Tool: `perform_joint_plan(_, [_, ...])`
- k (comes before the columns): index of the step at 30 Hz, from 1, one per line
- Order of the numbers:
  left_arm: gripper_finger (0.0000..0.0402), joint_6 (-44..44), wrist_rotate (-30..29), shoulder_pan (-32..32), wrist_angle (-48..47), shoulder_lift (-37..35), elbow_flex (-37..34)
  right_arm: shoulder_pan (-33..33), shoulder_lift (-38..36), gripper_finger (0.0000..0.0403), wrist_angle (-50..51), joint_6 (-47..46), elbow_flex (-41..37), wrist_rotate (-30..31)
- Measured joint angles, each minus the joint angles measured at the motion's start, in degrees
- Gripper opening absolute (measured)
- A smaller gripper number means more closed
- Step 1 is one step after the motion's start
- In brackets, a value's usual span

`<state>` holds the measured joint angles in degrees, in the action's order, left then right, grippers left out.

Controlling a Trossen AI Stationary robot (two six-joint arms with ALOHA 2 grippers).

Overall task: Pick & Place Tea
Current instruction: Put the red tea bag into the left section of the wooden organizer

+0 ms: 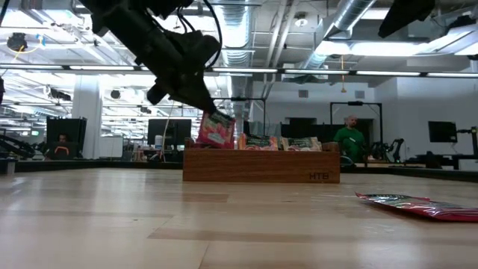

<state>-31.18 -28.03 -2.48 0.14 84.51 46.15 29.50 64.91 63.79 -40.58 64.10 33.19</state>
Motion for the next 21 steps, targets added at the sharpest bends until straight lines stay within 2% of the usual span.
perform_joint_plan(21, [0.0, 0.79, -0.5, 0.02, 0.43, 0.76, 0.02, 0.0, 0.0, 0.0077, -1.1, 0.0, 0.0, 0.04])
